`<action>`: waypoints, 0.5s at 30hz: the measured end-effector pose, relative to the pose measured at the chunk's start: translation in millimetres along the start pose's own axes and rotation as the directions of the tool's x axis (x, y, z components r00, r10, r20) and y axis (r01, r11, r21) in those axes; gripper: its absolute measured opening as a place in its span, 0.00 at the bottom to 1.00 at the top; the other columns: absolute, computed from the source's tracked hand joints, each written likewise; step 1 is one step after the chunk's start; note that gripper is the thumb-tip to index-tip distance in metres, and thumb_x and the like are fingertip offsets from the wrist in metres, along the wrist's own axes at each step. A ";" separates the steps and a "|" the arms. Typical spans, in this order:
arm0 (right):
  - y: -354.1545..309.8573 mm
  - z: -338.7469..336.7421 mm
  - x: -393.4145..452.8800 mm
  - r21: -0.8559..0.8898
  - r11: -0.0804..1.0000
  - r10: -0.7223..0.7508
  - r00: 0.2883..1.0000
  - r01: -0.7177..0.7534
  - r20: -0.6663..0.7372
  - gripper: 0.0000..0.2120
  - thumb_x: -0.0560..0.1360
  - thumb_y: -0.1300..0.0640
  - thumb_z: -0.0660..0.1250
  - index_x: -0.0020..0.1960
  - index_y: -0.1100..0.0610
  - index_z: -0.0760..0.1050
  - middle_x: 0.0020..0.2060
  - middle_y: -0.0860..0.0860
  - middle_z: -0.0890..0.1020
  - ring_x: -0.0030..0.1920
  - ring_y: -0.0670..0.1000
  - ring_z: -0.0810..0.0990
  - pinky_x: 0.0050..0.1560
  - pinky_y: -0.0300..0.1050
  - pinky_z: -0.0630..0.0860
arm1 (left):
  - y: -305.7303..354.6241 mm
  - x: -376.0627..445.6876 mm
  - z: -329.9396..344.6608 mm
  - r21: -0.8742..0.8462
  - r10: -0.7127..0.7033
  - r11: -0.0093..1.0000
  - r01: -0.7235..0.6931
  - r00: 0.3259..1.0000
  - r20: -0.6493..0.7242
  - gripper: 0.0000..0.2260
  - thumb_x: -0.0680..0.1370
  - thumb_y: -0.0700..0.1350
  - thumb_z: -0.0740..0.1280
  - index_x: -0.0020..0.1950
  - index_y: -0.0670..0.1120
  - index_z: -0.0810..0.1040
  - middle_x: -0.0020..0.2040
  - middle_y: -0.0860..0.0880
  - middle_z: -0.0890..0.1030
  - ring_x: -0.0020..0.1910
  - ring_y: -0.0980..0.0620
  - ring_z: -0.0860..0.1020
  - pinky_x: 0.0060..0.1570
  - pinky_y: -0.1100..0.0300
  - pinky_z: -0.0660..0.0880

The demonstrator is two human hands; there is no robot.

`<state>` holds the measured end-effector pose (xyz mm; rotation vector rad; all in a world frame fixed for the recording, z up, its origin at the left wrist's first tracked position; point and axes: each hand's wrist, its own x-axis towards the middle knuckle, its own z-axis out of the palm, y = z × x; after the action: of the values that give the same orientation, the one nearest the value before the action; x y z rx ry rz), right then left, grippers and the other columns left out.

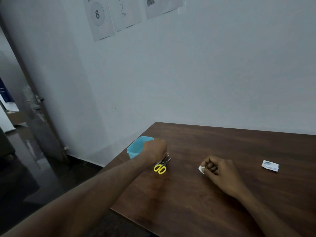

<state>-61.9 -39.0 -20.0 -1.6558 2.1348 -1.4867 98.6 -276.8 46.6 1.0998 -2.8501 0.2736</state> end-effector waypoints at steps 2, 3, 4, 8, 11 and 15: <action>-1.7 -0.3 -0.6 0.001 1.000 -0.003 1.000 0.003 0.013 0.08 0.76 0.58 0.79 0.44 0.47 0.83 0.37 0.39 0.86 0.38 0.43 0.85 0.39 0.34 0.79 | 3.2 -0.5 2.9 0.021 -0.016 1.000 0.017 0.999 -0.038 0.07 0.82 0.49 0.69 0.51 0.48 0.85 0.52 0.47 0.86 0.51 0.42 0.85 0.46 0.51 0.78; -2.1 -0.6 -0.8 0.002 1.000 -0.004 1.000 0.004 0.012 0.08 0.76 0.58 0.79 0.44 0.48 0.83 0.37 0.40 0.86 0.37 0.43 0.85 0.38 0.33 0.78 | 4.7 -0.4 3.8 0.021 -0.024 0.999 0.025 0.999 -0.043 0.06 0.82 0.48 0.69 0.51 0.48 0.84 0.52 0.47 0.86 0.51 0.41 0.85 0.47 0.51 0.78; -2.4 -1.2 -0.4 0.004 1.000 -0.005 1.000 0.005 0.012 0.08 0.76 0.59 0.79 0.44 0.48 0.83 0.37 0.40 0.86 0.37 0.43 0.85 0.38 0.33 0.78 | 5.8 -0.5 3.9 0.016 -0.031 0.999 0.031 0.999 -0.036 0.06 0.81 0.48 0.69 0.51 0.47 0.84 0.52 0.47 0.86 0.51 0.41 0.84 0.48 0.50 0.79; -2.5 0.2 -0.8 0.007 1.000 0.004 1.000 -0.004 0.021 0.08 0.76 0.59 0.79 0.44 0.48 0.83 0.37 0.38 0.86 0.37 0.42 0.85 0.38 0.30 0.76 | 6.6 -0.1 0.9 0.032 -0.053 0.998 0.054 0.999 -0.011 0.10 0.82 0.51 0.69 0.54 0.45 0.82 0.55 0.45 0.85 0.54 0.41 0.84 0.52 0.49 0.80; 0.9 -0.2 0.1 0.009 1.000 0.007 1.000 -0.007 0.020 0.10 0.76 0.61 0.78 0.49 0.48 0.83 0.39 0.36 0.86 0.39 0.40 0.86 0.41 0.29 0.76 | 5.8 4.1 -5.2 0.048 -0.031 0.998 0.032 0.999 -0.023 0.10 0.83 0.51 0.67 0.51 0.45 0.80 0.56 0.44 0.85 0.55 0.41 0.84 0.46 0.52 0.75; 5.3 -0.2 2.1 0.068 0.997 0.037 0.999 -0.036 -0.012 0.15 0.78 0.63 0.75 0.62 0.51 0.81 0.39 0.40 0.87 0.36 0.41 0.87 0.44 0.35 0.80 | 13.9 8.0 -22.6 0.064 0.014 0.998 -0.005 0.990 -0.139 0.11 0.84 0.52 0.65 0.46 0.48 0.80 0.52 0.48 0.86 0.53 0.42 0.84 0.47 0.54 0.71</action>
<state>-66.6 -40.7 -22.5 -1.5814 2.0847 -1.5458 83.5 -267.6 67.8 1.0343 -2.7414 0.4276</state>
